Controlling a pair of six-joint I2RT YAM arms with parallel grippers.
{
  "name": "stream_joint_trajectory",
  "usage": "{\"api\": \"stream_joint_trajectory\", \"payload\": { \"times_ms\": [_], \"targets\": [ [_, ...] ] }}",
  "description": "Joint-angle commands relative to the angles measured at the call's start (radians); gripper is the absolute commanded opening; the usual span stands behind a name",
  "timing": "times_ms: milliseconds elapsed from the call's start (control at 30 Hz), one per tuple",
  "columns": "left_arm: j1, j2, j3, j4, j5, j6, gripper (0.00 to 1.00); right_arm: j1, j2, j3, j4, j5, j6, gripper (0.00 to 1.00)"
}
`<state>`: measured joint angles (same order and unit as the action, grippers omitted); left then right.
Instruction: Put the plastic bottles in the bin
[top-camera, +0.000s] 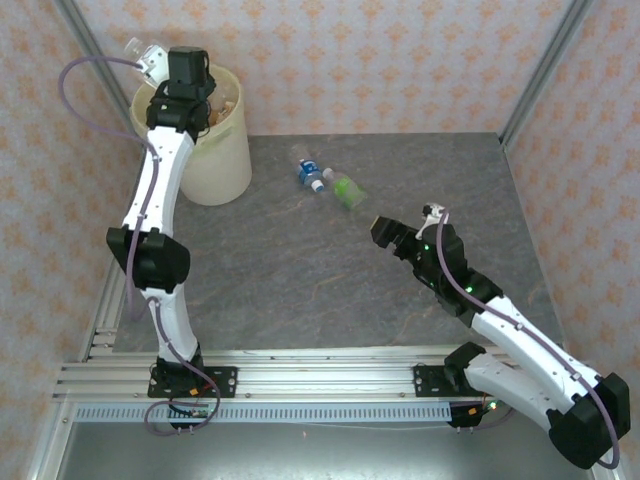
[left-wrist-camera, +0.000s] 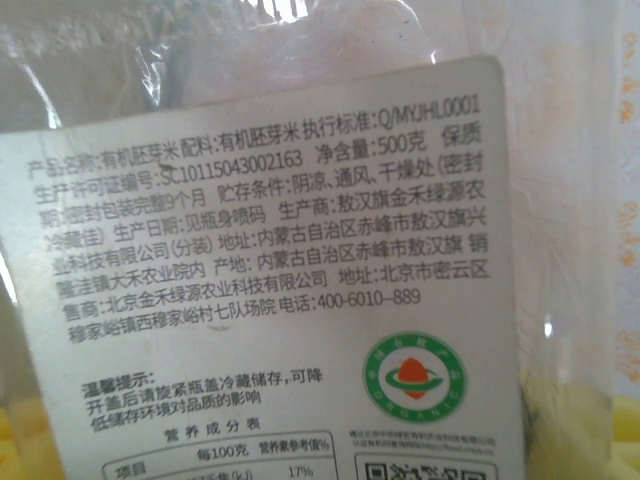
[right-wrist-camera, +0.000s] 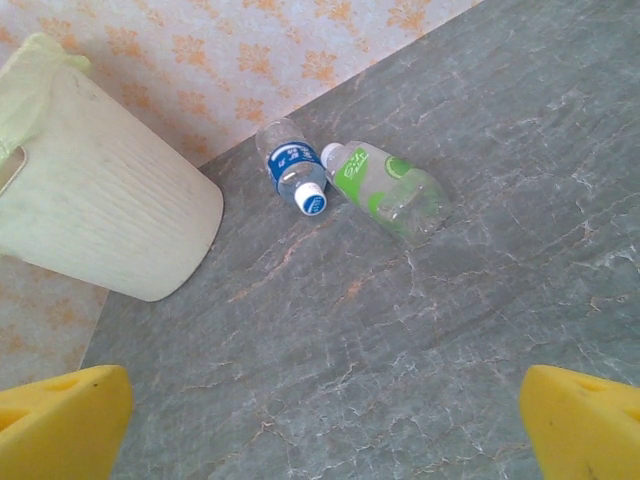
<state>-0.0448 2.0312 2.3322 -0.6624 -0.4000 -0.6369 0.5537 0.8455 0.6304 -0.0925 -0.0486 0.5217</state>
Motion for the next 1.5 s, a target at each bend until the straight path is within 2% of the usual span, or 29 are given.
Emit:
{"api": "stream_joint_trajectory", "payload": {
  "times_ms": [0, 67, 233, 533, 933, 1133, 1233, 1300, 1467],
  "targets": [
    [0.011, 0.069, 0.132, -0.126, -0.051, -0.054, 0.66, 0.005, -0.014, -0.007, -0.016, 0.030, -0.009, 0.99],
    [0.015, 0.111, 0.192, -0.151, -0.042, -0.069, 0.67, 0.005, -0.014, -0.009, -0.015, 0.032, -0.008, 0.99],
    [0.024, 0.180, 0.292, -0.166, -0.022, -0.095, 0.87, 0.005, -0.017, -0.009, -0.031, 0.045, -0.007, 0.99],
    [0.045, 0.187, 0.334, -0.078, 0.120, -0.055, 1.00, 0.005, -0.020, -0.030, -0.017, 0.059, -0.007, 0.99],
    [0.045, 0.164, 0.337, -0.108, 0.183, -0.071, 1.00, 0.005, -0.008, -0.021, -0.001, 0.056, -0.026, 0.99],
    [0.037, 0.110, 0.327, -0.132, 0.316, -0.088, 1.00, 0.005, 0.006, -0.028, 0.005, 0.071, -0.016, 0.99],
    [-0.002, 0.033, 0.222, -0.109, 0.333, -0.061, 1.00, 0.003, 0.034, -0.028, -0.004, 0.106, -0.003, 0.99],
    [-0.048, -0.043, 0.079, -0.040, 0.343, -0.029, 1.00, -0.004, 0.075, -0.014, -0.028, 0.128, -0.008, 0.99],
    [-0.178, -0.230, -0.212, 0.053, 0.339, 0.019, 1.00, -0.036, 0.208, 0.073, -0.047, 0.044, -0.147, 0.99]
  ]
}}
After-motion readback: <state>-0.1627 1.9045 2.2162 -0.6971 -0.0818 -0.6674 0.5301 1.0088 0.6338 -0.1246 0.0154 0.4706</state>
